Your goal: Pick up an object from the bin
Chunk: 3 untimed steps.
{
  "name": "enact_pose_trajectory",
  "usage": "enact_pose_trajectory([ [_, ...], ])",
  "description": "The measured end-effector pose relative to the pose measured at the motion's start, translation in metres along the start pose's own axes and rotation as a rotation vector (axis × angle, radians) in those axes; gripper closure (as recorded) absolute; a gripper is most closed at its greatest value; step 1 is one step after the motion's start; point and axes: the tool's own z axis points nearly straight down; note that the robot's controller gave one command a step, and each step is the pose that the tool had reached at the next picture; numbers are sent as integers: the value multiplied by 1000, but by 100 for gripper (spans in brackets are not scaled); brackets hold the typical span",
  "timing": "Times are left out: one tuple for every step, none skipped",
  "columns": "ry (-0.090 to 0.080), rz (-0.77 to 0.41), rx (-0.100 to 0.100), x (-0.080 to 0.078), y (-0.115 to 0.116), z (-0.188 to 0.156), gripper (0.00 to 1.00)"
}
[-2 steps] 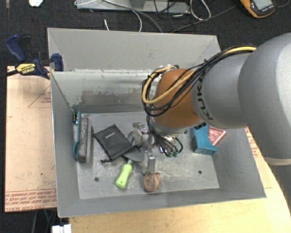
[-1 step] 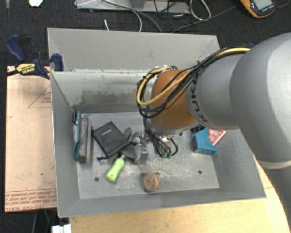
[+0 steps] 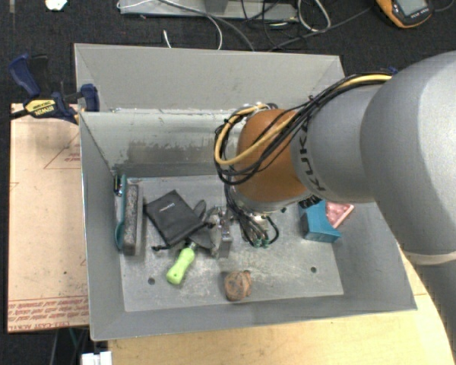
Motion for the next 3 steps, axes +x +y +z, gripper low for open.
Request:
enact_pose_trajectory([
  [5,-26,1,9,-3,-68,100],
  [4,-262,-2,-22,24,1,0],
  [7,-262,-2,-21,23,0,100],
])
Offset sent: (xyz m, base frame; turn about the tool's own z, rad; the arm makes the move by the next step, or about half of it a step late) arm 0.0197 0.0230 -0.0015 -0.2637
